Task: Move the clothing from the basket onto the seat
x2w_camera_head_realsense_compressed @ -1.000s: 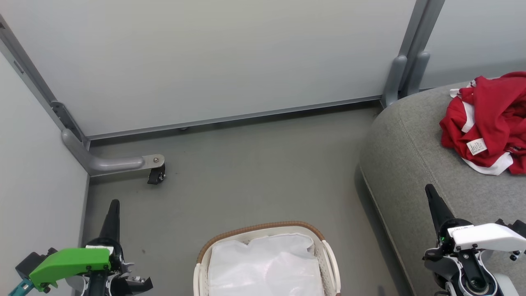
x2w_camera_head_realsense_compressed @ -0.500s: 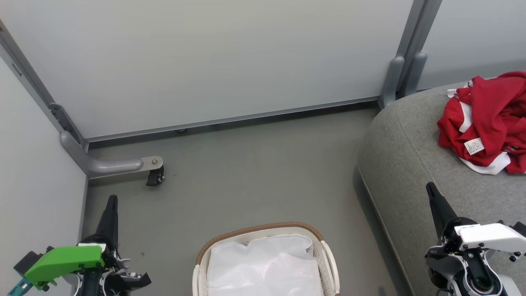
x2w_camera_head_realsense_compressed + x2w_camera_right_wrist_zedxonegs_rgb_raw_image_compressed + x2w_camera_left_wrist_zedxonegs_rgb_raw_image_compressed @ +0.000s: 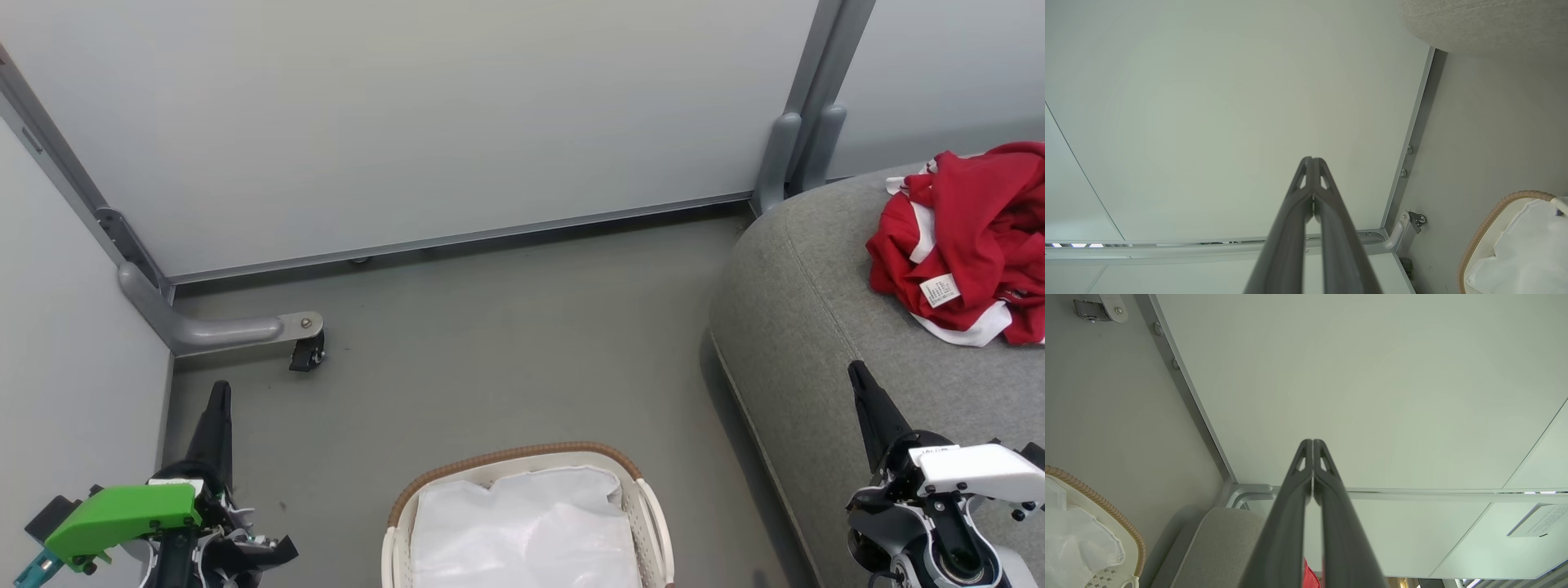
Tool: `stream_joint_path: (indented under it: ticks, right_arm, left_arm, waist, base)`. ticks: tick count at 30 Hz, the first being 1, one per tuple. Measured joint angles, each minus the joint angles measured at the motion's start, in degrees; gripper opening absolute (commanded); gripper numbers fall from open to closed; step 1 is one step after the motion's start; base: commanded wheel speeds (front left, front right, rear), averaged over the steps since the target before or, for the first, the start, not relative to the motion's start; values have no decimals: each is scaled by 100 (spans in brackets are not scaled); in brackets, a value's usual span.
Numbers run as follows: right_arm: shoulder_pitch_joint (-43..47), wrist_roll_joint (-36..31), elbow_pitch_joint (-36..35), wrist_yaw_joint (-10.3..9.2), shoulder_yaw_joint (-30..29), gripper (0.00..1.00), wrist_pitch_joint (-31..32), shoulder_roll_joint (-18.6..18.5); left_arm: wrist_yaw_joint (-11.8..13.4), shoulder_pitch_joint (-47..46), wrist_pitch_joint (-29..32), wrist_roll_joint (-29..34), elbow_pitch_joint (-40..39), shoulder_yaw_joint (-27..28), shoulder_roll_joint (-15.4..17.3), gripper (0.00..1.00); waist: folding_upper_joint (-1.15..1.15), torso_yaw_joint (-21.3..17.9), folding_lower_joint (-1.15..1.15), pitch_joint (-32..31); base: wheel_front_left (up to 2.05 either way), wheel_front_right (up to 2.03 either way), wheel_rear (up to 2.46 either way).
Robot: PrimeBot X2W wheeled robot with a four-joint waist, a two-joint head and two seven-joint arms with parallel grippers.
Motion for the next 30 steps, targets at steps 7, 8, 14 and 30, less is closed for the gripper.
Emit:
stream_joint_path:
  ticks: [7, 8, 14, 30]
  right_arm:
    - [0, 0, -1, 0, 0, 0, 0, -1]
    - [0, 0, -1, 0, 0, 0, 0, -1]
    - [0, 0, -1, 0, 0, 0, 0, -1]
    - [0, 0, -1, -1, 0, 0, 0, -1]
  left_arm:
    - [0, 0, 0, 0, 0, 0, 0, 0]
    - [0, 0, 0, -1, 0, 0, 0, 0]
    - [0, 0, 0, -1, -1, 0, 0, 0]
    - [0, 0, 0, -1, -1, 0, 0, 0]
  waist:
    - [0, 0, 0, 0]
    - [0, 0, 0, 0]
    - [0, 0, 0, 0]
    - [0, 0, 0, 0]
  base:
    - [0, 0, 0]
    - [0, 0, 0]
    - [0, 0, 0]
    - [0, 0, 0]
